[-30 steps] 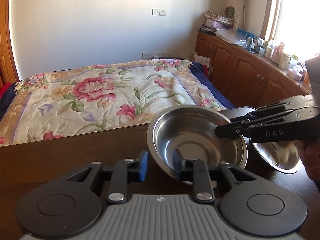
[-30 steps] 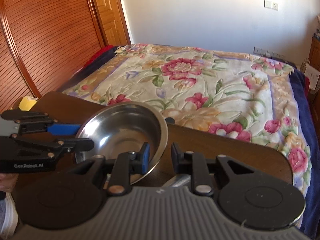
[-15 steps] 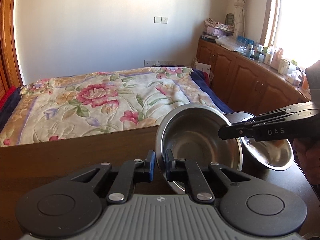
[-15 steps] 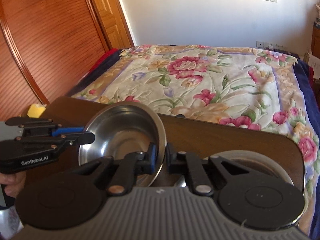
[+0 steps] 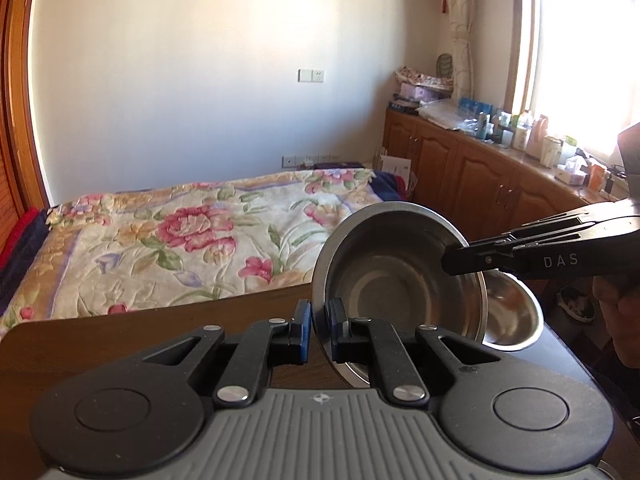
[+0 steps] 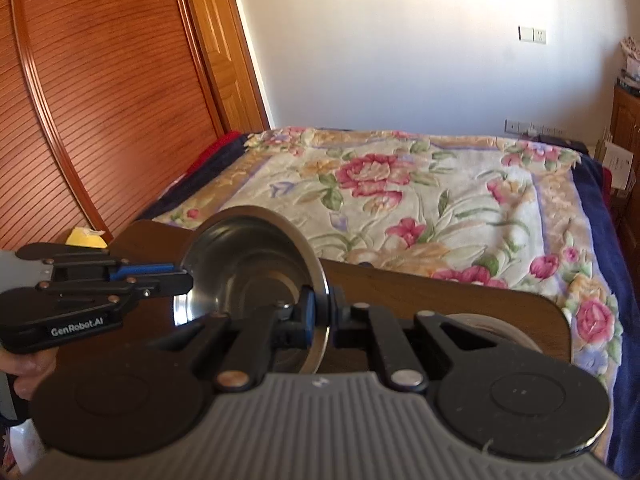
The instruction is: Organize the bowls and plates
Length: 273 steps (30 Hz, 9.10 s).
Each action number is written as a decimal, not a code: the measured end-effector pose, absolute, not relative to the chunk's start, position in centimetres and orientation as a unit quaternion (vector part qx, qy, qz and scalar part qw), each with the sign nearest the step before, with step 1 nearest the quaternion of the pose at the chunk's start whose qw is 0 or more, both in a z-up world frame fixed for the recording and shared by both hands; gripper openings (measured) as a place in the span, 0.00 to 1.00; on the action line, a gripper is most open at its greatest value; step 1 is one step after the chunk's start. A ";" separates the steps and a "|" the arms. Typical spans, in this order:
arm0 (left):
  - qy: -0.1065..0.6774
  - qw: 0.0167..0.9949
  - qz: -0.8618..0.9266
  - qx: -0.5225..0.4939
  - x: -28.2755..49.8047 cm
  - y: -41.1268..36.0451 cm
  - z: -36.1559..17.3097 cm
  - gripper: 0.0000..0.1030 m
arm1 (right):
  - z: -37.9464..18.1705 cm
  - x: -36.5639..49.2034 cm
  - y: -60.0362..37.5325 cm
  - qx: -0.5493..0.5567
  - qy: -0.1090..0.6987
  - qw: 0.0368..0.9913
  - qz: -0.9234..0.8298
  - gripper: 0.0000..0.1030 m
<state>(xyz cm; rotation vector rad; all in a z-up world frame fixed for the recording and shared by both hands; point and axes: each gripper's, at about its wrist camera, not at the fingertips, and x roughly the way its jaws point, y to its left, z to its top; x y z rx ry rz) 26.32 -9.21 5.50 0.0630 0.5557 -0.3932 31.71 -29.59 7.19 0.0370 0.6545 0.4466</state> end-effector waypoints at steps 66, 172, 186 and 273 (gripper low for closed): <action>0.303 0.915 -0.265 0.023 8.2 -8.0 0.4 0.10 | 3.4 12.7 -28.8 -0.012 0.350 0.918 0.185 0.09; 0.327 0.891 -0.299 0.100 31.1 -20.5 -0.2 0.68 | -1.0 26.7 -39.5 0.065 0.244 0.966 0.059 0.52; 0.341 0.886 -0.298 0.099 32.2 -21.3 -1.1 0.45 | -1.2 27.1 -39.5 0.083 0.260 0.959 0.073 0.33; 0.261 0.923 -0.276 0.069 7.9 -9.1 2.3 0.12 | 3.8 11.7 -29.5 0.010 0.212 0.969 0.125 0.11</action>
